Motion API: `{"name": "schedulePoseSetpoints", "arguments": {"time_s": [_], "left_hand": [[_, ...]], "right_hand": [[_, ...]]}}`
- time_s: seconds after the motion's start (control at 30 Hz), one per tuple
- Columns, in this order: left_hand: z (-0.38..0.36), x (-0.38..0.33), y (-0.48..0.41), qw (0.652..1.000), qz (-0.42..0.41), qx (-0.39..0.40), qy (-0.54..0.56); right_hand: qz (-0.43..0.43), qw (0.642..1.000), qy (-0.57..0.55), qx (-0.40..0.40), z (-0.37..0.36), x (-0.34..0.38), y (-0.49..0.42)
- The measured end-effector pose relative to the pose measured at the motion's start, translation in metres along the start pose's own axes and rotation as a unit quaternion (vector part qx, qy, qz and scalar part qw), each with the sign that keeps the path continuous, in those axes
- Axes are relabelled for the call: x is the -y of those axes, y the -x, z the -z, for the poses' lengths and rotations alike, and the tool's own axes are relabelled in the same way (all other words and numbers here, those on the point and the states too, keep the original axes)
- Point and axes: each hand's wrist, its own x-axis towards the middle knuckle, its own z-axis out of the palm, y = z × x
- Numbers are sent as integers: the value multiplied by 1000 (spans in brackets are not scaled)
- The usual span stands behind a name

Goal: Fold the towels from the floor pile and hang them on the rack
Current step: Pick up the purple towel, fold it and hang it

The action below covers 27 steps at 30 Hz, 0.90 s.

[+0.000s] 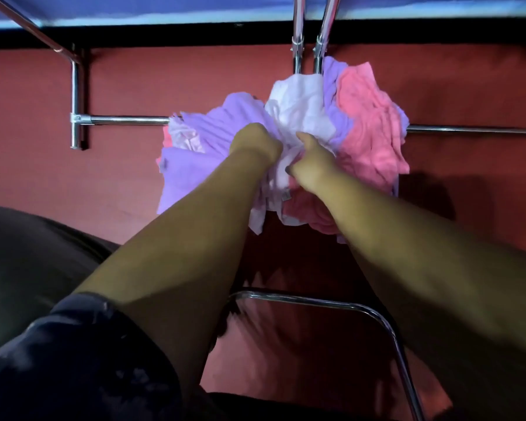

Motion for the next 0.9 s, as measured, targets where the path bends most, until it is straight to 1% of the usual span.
{"name": "schedulePoseSetpoints", "arguments": {"time_s": [0.1,0.17,0.27,0.33,0.4,0.47,0.53,0.6,0.67,0.7,0.73,0.77,0.8,0.83,0.87,0.9], "left_hand": [[32,-29,22,996,-61,64,19],[55,-41,39,990,-99,87,58],[93,-60,77,973,-149,125,123],[114,-68,97,962,-182,132,158],[134,-74,119,947,-212,130,201],[154,-81,144,936,-243,115,227],[171,-88,171,919,-280,104,257],[184,-96,199,893,-316,94,306],[194,-101,223,868,-350,66,346],[196,-101,231,859,-367,39,354],[196,-99,234,860,-376,1,346],[193,-96,235,873,-367,-53,316],[187,-89,233,895,-340,-121,261],[178,-80,230,915,-307,-184,187],[167,-70,227,928,-281,-215,117],[157,-63,229,941,-267,-195,68]], "right_hand": [[62,996,-68,5,19,5,12],[98,994,-49,-3,36,8,24],[73,997,-13,-34,60,15,46],[63,997,5,-52,78,23,60],[59,991,109,-49,102,38,79],[54,976,207,-34,129,58,109],[62,970,235,-28,154,75,139],[47,972,228,-27,176,87,164],[38,981,185,-35,198,98,188],[34,988,147,-42,210,103,200],[34,994,90,-58,220,105,208],[34,996,21,-77,227,105,217],[32,995,-59,-80,231,102,222],[34,987,-144,-62,234,97,224],[39,972,-231,-21,234,92,225],[39,951,-305,16,231,87,226]]}}
